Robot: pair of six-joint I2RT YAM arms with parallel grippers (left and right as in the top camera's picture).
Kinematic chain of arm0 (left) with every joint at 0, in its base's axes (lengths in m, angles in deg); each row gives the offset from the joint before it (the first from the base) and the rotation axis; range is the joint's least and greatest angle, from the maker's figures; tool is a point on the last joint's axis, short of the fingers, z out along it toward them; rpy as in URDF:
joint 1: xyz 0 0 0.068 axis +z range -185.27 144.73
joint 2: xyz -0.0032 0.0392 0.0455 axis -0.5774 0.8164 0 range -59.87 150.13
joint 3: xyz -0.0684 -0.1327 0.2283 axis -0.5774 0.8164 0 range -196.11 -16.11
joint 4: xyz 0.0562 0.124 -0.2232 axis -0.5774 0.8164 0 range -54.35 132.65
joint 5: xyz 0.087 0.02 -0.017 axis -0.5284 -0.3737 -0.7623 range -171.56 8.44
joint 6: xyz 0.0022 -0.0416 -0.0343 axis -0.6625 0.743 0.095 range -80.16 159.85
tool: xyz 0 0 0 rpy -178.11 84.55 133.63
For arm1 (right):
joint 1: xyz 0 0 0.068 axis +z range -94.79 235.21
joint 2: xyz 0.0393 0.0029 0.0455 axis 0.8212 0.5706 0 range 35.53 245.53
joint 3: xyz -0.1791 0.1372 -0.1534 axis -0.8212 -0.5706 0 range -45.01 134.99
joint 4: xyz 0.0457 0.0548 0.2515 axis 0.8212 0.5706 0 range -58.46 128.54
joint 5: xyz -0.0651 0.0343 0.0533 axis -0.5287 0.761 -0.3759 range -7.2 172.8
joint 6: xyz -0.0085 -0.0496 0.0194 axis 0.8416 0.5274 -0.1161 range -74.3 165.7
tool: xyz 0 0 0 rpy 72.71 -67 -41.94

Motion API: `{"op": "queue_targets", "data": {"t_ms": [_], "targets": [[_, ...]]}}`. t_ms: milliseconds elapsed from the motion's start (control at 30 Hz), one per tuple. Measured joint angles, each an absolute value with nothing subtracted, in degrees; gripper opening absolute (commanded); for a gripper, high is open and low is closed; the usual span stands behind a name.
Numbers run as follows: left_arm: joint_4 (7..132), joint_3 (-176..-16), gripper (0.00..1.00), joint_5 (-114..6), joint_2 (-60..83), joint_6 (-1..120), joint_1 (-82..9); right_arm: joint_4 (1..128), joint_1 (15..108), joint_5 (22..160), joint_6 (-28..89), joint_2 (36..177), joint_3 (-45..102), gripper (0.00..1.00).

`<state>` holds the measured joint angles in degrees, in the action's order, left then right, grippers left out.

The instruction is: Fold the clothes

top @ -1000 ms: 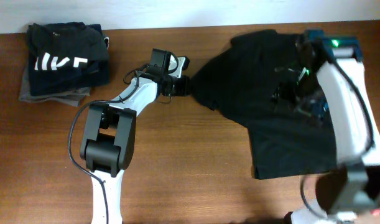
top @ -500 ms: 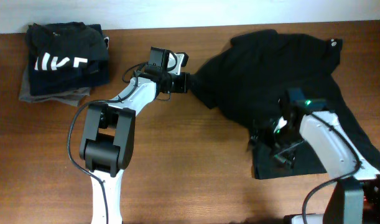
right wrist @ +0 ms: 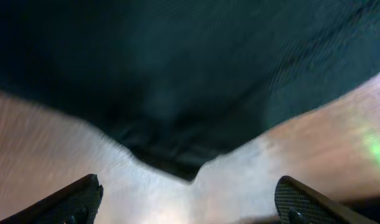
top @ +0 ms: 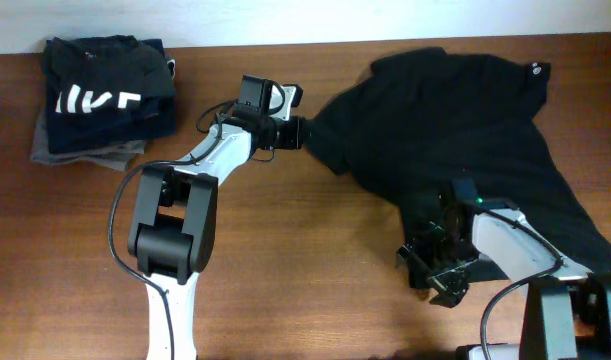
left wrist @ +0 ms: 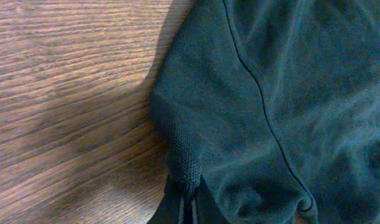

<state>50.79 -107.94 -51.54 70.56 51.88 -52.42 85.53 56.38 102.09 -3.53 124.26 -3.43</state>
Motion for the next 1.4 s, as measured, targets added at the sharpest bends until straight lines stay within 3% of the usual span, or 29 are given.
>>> {"op": "queue_targets", "data": {"t_ms": [167,267,467,533,600,667,767,800,833,1133,1400], "targets": [[50.79,-107.94,0.01,-51.54,70.56,51.88,-52.42,81.71,56.23,100.12,-5.41,124.26,-4.11,0.94],[50.79,-107.94,0.01,-51.54,70.56,51.88,-52.42,81.36,55.55,97.61,-6.09,124.26,-4.11,1.0],[50.79,-107.94,0.0,-51.54,70.56,51.88,-52.42,80.55,55.07,95.27,-6.55,124.17,-4.39,0.96],[50.79,-107.94,0.01,-51.54,70.56,51.88,-52.42,80.09,55.07,95.05,-6.59,123.88,-4.83,0.85],[50.77,-107.94,0.01,-51.54,70.56,51.88,-52.42,79.61,55.07,94.7,-6.77,123.1,-5.53,0.58],[50.79,-107.94,0.01,-51.54,70.56,51.88,-52.33,79.2,55.07,94.64,-7.16,122.53,-6.03,0.39],[50.83,-107.94,0.01,-51.54,70.56,51.88,-52.07,77.91,55.02,94.83,-7.32,122.14,-6.23,0.21],[50.94,-107.97,0.01,-51.54,70.56,51.88,-51.96,77.23,54.96,94.99,-7.32,122.05,-6.23,0.08],[51.23,-108.07,0.01,-51.54,70.56,51.88,-51.85,76.35,54.96,95.16,-7.38,121.96,-6.23,0.04],[62.26,-119.42,0.0,-51.52,70.97,46.57,-51.52,78.08,54.96,91.49,-5.85,123.51,-2.1,0.04],[73.15,-138.28,0.01,-53.7,70.97,42.13,-51.59,94.39,54.98,79.07,1.01,124.02,23.63,0.04]]}}
